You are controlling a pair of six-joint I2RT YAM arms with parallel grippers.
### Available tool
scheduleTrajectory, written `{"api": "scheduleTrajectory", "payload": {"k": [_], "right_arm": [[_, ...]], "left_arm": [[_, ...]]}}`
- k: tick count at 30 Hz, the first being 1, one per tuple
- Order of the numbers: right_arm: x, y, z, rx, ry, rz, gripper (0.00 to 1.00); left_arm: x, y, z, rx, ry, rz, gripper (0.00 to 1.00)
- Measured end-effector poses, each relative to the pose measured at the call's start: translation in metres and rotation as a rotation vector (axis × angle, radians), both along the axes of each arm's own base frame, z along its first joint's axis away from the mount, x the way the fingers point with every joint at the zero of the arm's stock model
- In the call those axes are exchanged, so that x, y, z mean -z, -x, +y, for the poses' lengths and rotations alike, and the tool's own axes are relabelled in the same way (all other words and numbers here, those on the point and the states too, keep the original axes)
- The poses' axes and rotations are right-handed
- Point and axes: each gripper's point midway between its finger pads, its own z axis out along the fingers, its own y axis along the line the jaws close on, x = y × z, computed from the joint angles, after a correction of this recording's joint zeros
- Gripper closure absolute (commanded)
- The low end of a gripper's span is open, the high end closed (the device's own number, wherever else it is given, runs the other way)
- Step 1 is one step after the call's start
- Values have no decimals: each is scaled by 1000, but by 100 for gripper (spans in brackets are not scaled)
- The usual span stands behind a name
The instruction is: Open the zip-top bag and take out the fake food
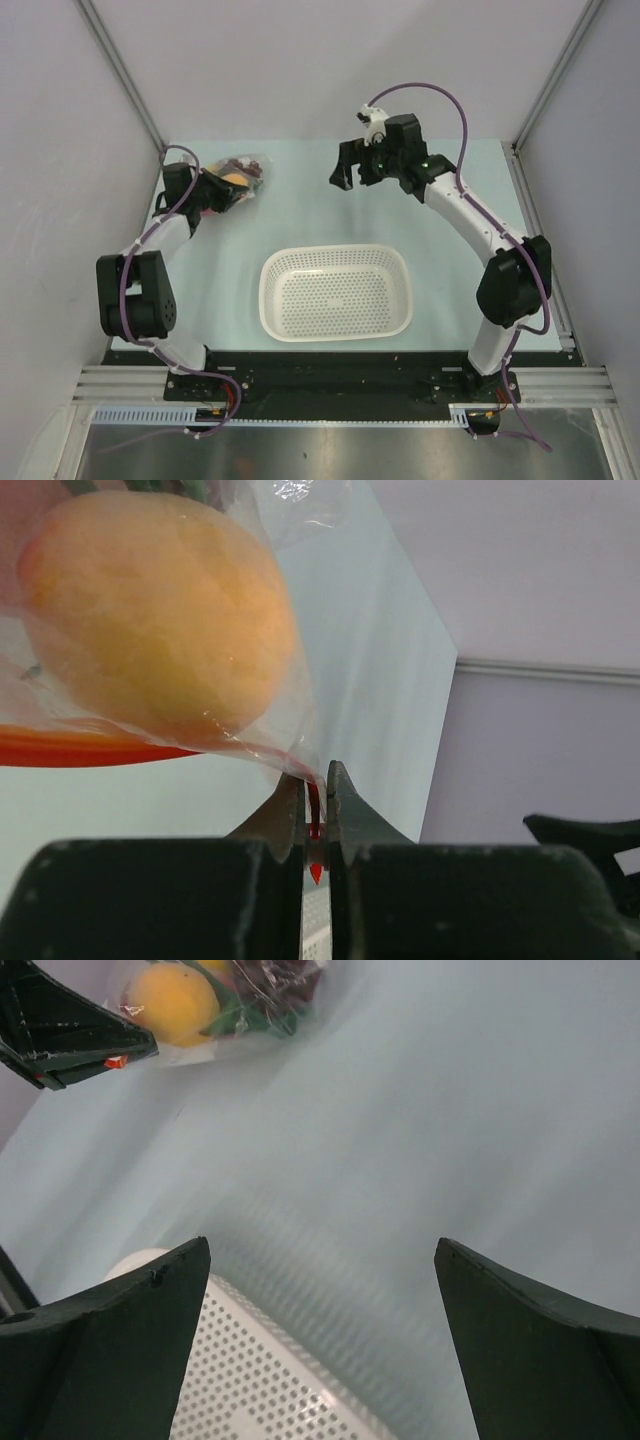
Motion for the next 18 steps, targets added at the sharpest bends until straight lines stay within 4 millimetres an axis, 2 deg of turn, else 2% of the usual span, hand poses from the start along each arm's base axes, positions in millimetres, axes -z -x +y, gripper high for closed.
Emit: {"api": "scheduleTrajectory", "payload": {"k": [4,8,10,13,14,15,16,18], "right_arm": [[4,-5,28,-121,-7,-190,0],[14,0,68,-272,25,-359,0],[22,-2,87,-344,58,-454,0],[47,-4,113,-441,120,-554,1],[55,-4,121,-469,138,-572,3],[62,-6,128,-489,147,-585,9],[72,-8,141,-529,162,-612,12],[76,-5,153,-563,157,-628,23]], "left_arm": [[-4,16,-9,23,-7,47,100],[-16,22,-9,21,-14,78,100],[-25,23,-9,20,-16,71,100],[-37,29,-13,28,-16,64,100],[-40,31,-16,30,-15,65,100],[-46,35,-29,52,-15,66,100],[-46,35,-30,54,-15,67,100],[-47,40,-40,70,-15,74,100]]}}
